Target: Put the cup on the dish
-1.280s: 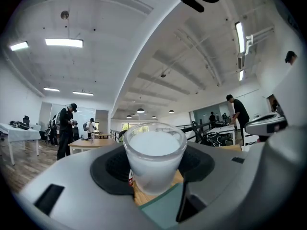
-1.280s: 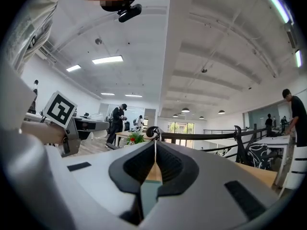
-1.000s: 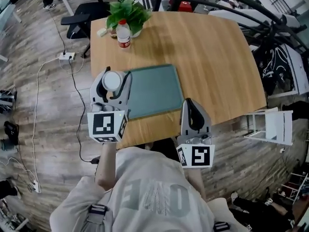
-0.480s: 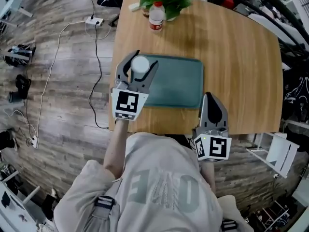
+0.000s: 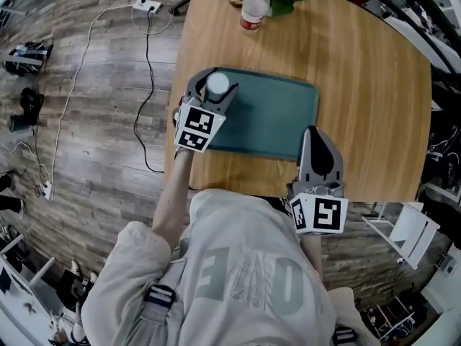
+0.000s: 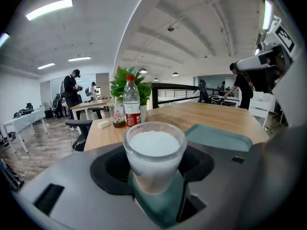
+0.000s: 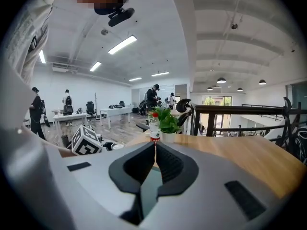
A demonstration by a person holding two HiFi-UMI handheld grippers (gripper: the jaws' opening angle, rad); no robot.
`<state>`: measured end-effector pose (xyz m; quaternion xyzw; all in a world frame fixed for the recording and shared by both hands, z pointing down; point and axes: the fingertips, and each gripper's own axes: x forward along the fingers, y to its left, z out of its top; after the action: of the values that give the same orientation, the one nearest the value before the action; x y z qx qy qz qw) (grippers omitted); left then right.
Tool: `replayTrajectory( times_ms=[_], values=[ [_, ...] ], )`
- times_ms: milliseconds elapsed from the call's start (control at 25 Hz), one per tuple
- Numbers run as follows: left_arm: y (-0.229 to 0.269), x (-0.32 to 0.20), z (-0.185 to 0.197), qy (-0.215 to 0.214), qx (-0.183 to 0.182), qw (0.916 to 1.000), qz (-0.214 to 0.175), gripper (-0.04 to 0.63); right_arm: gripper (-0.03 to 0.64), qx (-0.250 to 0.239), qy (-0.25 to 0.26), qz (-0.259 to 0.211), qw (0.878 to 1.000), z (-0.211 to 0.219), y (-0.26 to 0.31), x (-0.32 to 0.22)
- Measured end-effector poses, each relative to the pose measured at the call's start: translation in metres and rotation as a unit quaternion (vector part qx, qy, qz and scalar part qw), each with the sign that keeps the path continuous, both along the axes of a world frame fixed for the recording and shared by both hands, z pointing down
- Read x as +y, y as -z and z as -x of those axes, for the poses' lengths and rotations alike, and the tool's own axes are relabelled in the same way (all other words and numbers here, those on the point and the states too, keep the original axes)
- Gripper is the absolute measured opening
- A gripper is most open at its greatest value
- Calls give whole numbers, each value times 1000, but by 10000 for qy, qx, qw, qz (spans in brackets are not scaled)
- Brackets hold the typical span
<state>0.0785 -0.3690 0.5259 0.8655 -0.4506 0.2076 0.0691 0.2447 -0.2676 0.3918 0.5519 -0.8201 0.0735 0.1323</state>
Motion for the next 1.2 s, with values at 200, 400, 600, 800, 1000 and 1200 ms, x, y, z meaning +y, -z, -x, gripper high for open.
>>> replayTrajectory(
  times_ms=[200,400,600,800,1000,1200],
  values=[
    [-21,-6,6,-100,-82,9997,214,261,23,153,90,109,9998,9,-6,-10],
    [-33,-12,6,-209,-63,9994,273,261,23,158,190,230,9994,15,-18,-20],
    [-35,-14,5,-85,78,9992,385,261,23,103,275,251,9993,21,-19,-23],
    [-31,-12,5,60,3,9995,326,262,23,111,269,249,9993,15,-16,-16],
    [-3,-12,8,170,317,9993,-72,282,23,88,276,237,9993,14,-18,-14],
    [89,-7,17,478,755,9895,-1133,293,23,30,451,48,9990,20,-7,-20]
  ],
)
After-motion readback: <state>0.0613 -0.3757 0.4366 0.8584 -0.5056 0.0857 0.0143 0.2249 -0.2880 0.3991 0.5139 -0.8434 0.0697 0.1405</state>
